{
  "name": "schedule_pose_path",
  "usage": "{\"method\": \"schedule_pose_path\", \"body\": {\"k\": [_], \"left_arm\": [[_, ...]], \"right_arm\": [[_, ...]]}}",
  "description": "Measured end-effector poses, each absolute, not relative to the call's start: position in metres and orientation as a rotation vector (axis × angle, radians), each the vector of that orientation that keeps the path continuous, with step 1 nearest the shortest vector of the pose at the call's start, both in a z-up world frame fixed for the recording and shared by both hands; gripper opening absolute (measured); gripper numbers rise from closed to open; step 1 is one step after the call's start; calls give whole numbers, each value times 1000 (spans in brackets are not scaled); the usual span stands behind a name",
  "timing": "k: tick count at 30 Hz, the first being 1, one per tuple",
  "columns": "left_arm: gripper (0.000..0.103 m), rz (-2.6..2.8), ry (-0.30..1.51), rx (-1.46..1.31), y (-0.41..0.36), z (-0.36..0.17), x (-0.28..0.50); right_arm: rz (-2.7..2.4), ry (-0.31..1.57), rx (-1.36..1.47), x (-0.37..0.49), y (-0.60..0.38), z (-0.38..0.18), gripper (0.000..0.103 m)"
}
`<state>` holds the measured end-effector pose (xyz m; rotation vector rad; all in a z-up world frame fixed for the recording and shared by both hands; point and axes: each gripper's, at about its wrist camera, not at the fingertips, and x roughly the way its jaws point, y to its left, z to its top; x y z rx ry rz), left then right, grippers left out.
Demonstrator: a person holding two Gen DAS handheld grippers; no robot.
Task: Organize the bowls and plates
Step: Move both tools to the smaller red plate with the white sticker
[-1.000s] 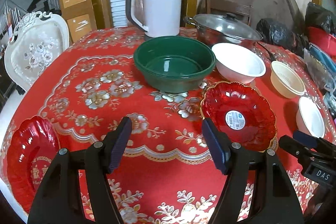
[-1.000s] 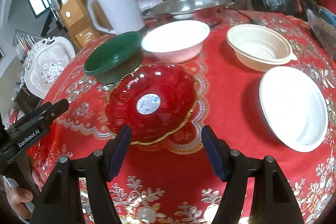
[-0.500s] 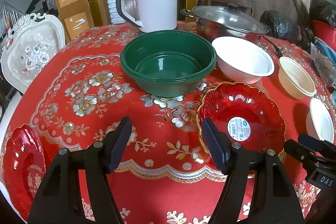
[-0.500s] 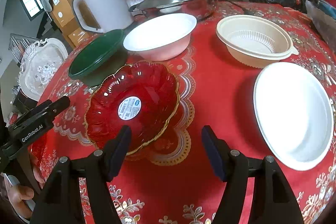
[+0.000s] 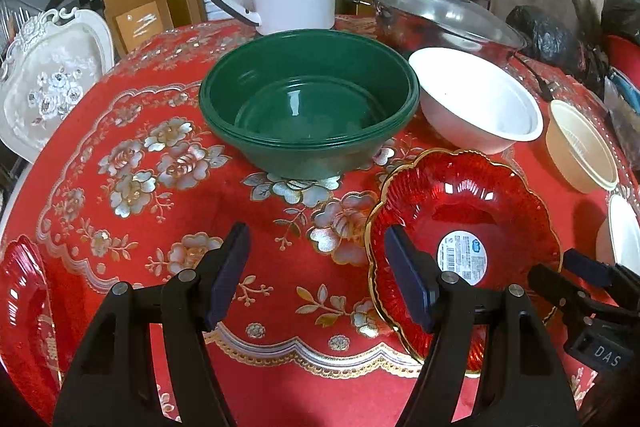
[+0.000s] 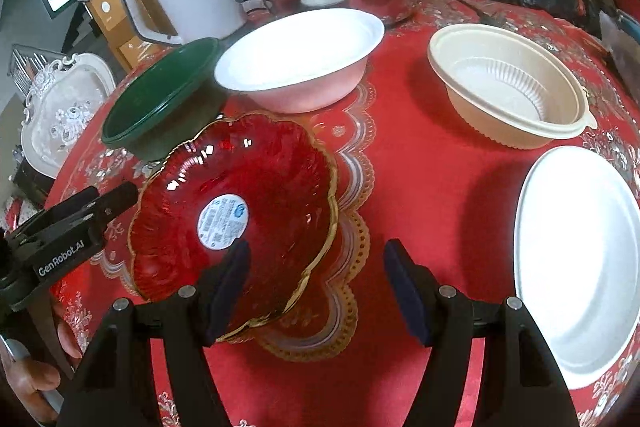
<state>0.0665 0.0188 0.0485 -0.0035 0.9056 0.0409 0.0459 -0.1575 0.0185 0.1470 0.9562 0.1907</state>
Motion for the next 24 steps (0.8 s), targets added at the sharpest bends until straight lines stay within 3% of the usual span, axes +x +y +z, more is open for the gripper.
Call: {"method": "schedule_pose_path", "body": {"k": [24], "left_arm": [[70,17,1005,20,-4,20,82]], "right_arm": [[217,944,49,71,-146,13,69]]}}
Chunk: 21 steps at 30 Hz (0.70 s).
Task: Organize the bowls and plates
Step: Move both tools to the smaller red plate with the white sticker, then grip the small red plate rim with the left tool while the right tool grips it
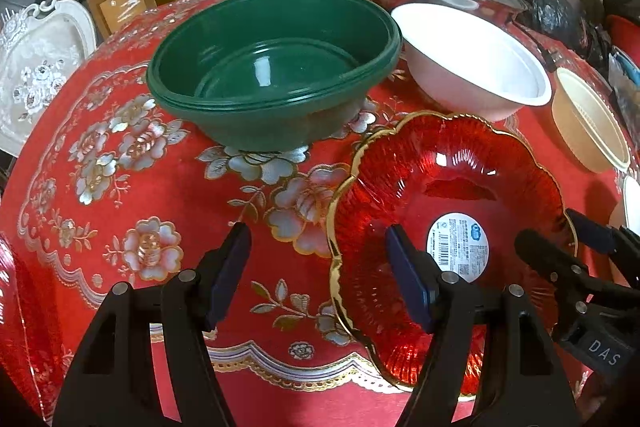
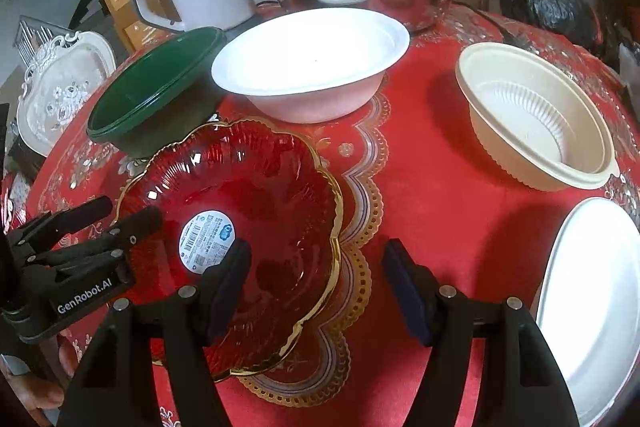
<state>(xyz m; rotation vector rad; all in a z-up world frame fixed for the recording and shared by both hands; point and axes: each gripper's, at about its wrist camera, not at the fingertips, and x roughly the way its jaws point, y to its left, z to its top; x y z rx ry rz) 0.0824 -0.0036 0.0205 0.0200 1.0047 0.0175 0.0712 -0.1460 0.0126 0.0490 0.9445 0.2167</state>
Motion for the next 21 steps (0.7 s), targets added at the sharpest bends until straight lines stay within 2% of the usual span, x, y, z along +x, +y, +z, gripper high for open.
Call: {"method": "schedule_pose_path", "body": {"k": [9,11,12,13,14,21], "left_arm": [[70,1,981,38,-13,20,79],[68,-2,968,58,-17,20,78],[59,-8,961,66,-19,21,76],[45,-19,953,77,-23,22,75],[38,-22,950,88,-26,22,73],[31,-10,954,89,-24,22,74]], "right_arm": [[184,922,-33,71,-135,10,68],[183,911,-53,71,-133,9,62],[188,903,-68,71,-131,9,55],[206,898,-66,71,-129,10,51],[211,897,-68,71,-128,10,47],[211,892,-65,67,-122,12,46]]}}
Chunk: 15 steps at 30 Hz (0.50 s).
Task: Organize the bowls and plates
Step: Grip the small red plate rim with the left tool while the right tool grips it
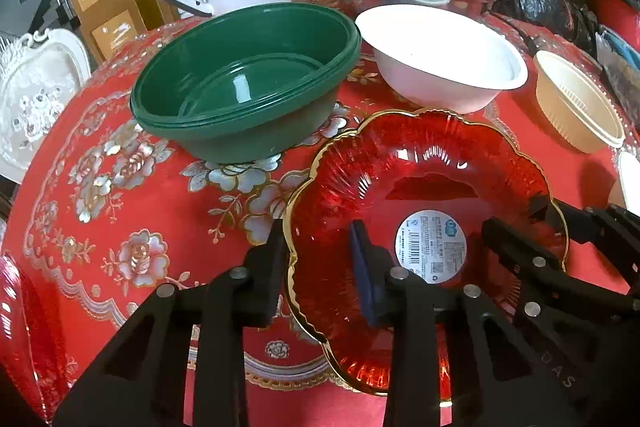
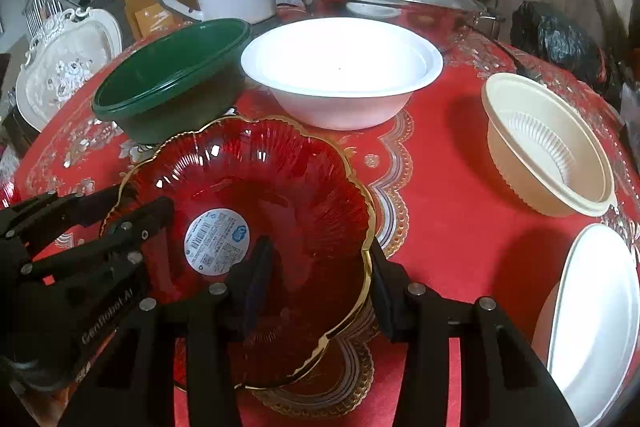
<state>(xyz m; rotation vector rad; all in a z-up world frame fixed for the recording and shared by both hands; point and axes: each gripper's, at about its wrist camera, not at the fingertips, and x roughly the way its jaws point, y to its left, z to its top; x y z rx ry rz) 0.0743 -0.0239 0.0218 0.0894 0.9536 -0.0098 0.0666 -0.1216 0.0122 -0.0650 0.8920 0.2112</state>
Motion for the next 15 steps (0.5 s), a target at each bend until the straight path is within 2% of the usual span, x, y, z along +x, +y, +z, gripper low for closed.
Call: {"method": "schedule_pose_path", "body": {"k": [15], "left_arm": [[31,-1,935,42,7,50,48]], "right_arm": [[230,839,-90,38,-95,39,46]]}}
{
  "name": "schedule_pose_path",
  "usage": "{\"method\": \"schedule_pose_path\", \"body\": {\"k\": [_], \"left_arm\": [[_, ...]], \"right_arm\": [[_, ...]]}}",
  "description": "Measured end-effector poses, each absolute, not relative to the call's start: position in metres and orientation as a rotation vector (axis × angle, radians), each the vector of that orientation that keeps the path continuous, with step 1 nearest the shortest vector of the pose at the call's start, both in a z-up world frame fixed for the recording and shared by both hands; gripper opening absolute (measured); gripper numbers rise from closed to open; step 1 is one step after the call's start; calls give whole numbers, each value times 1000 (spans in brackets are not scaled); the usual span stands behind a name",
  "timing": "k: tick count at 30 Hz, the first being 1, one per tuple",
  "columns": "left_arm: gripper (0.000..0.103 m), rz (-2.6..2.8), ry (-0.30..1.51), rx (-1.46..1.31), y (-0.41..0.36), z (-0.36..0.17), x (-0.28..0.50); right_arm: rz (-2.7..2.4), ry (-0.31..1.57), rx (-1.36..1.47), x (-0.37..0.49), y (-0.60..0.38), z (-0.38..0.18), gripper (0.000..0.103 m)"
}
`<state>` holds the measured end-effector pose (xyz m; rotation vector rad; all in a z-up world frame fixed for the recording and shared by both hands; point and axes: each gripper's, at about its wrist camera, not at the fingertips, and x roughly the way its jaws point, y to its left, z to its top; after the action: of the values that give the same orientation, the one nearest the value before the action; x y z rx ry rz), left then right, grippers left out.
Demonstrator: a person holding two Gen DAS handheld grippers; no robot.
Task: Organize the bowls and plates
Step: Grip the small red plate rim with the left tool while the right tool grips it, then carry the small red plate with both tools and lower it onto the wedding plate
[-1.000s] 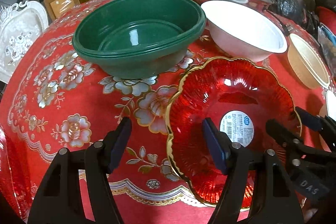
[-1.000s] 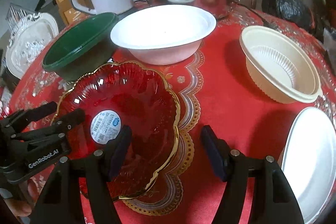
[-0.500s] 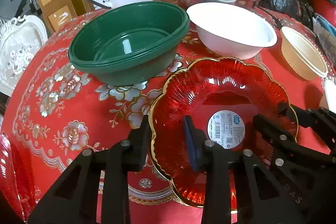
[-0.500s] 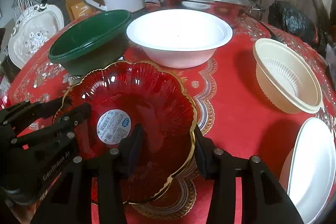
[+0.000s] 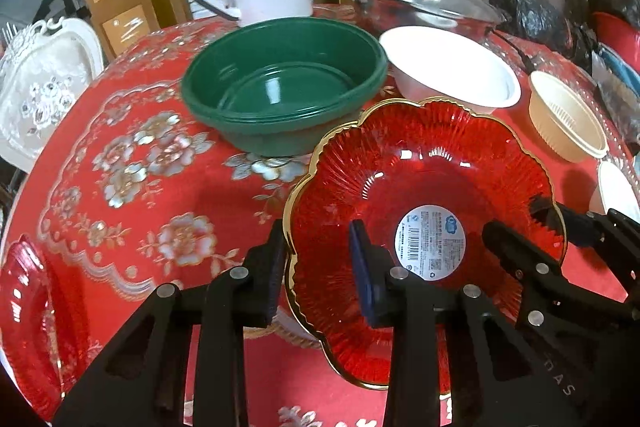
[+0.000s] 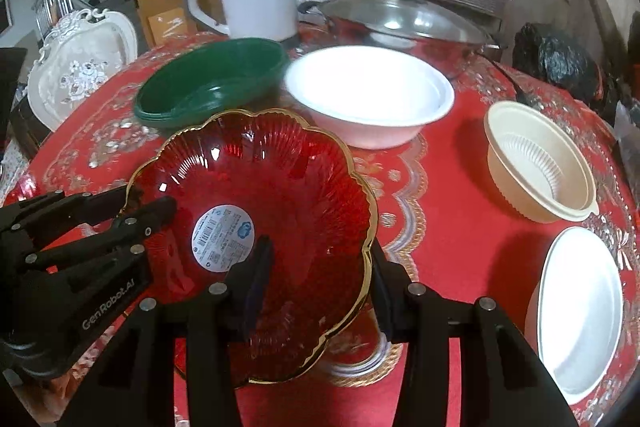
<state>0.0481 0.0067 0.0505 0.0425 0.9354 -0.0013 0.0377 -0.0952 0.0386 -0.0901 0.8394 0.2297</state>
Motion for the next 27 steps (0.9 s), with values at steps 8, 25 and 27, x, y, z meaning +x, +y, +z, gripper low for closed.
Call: {"method": "schedule_pose_path", "body": {"k": [8,25,27], "left_arm": [[31,53,886,16,45,74,22],[31,247,805,-101,167,109,-39],[31,270,799,-115,181,112,-46]], "right_arm": [[292,803,-115,23,-61,57,47],[468,737,-247,-1,54,85,49],[491,728,-262,-3,71,87,49]]}}
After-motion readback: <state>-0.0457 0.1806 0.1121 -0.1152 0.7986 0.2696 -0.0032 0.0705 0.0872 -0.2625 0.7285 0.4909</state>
